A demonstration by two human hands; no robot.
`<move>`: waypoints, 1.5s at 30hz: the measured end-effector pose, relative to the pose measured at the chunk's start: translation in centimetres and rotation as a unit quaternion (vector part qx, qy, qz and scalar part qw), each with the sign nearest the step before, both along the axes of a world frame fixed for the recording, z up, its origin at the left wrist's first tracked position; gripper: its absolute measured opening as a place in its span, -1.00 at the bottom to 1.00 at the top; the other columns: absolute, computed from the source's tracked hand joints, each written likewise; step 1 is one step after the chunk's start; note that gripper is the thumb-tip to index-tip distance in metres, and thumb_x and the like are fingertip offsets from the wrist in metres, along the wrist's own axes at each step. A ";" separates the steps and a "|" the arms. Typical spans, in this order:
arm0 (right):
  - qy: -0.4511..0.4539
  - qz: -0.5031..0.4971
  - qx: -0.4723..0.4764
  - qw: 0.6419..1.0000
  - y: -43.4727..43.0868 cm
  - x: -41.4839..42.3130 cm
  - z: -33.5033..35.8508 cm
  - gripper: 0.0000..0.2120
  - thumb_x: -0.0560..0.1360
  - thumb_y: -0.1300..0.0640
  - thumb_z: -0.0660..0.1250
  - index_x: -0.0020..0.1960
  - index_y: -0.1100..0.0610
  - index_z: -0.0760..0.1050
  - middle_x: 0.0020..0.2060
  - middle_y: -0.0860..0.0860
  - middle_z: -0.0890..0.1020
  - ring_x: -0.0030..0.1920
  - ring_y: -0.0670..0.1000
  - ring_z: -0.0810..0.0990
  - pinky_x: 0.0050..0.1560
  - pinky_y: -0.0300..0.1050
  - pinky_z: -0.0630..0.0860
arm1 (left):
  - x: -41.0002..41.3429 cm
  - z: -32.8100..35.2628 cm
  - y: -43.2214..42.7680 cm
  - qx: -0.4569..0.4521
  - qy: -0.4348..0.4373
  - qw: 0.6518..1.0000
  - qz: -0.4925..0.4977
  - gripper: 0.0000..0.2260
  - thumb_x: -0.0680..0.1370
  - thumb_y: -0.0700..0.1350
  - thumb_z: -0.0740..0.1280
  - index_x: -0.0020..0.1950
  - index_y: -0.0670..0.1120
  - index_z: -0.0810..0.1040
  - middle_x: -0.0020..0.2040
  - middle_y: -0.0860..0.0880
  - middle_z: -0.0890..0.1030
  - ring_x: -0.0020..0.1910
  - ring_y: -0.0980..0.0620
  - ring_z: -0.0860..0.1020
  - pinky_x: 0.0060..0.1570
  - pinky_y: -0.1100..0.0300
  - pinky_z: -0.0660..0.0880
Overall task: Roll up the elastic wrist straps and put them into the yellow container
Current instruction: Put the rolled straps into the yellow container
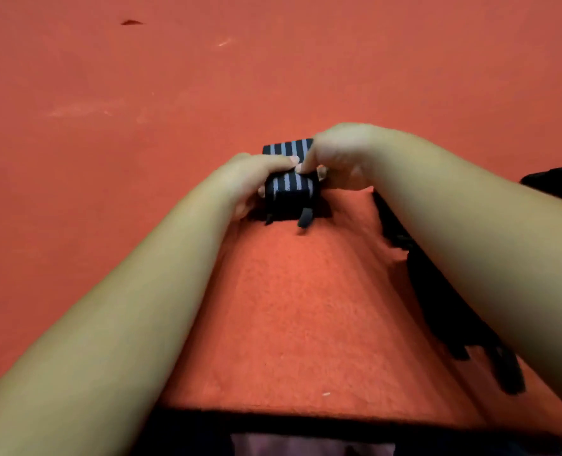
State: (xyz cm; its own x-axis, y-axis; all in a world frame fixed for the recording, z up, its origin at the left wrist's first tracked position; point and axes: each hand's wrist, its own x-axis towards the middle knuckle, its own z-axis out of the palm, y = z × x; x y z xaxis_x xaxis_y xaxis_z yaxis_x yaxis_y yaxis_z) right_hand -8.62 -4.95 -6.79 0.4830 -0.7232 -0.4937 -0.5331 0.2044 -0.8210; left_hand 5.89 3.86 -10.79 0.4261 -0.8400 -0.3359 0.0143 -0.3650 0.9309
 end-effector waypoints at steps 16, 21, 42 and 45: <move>0.167 -0.093 -0.139 0.972 -5.4 -8.0 3.2 -0.55 0.49 -0.02 0.31 0.32 0.10 0.66 0.28 0.15 0.68 0.36 0.17 0.61 0.44 -0.04 0.47 | -2.1 1.8 -1.4 0.159 0.091 0.981 0.063 -0.75 0.59 -0.08 0.56 0.17 -0.19 0.66 -0.05 -0.12 0.80 -0.11 -0.06 0.78 -0.20 0.14 0.66; 0.253 -0.113 -0.008 0.961 -3.8 -12.2 4.4 -0.39 0.59 -0.13 0.40 0.50 0.22 0.47 0.38 0.21 0.59 0.37 0.26 0.58 0.35 -0.01 0.51 | -5.5 3.6 -0.2 0.215 0.143 0.965 0.044 -0.82 0.61 -0.10 0.53 0.15 -0.12 0.64 0.05 -0.15 0.78 0.02 -0.13 0.76 0.04 0.00 0.70; 0.069 -0.121 0.118 0.983 -1.6 -15.0 3.9 -0.60 0.65 0.05 0.45 0.42 0.05 0.42 0.21 -0.01 0.64 0.20 0.07 0.67 0.30 0.07 0.60 | -11.2 5.9 -1.5 0.222 0.186 0.956 0.049 -0.73 0.69 -0.16 0.41 0.39 -0.06 0.56 0.16 -0.09 0.77 0.11 -0.11 0.76 0.14 -0.10 0.70; 0.029 -0.166 0.144 0.975 -2.5 -15.6 7.4 -0.61 0.63 0.10 0.45 0.41 0.06 0.43 0.19 0.03 0.68 0.12 0.07 0.71 0.06 0.01 0.64 | -11.7 9.5 -2.5 0.209 0.198 0.957 0.044 -0.72 0.68 -0.16 0.40 0.39 -0.05 0.54 0.19 -0.13 0.76 0.13 -0.16 0.76 0.18 -0.21 0.70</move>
State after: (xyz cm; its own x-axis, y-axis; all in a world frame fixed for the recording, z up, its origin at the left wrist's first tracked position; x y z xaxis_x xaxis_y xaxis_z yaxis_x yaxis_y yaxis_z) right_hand -24.27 -7.43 0.57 0.2103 -0.6622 -0.7192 -0.4423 0.5916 -0.6741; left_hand -5.82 1.32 -1.24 0.2579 -0.5632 -0.7850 0.3834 -0.6861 0.6183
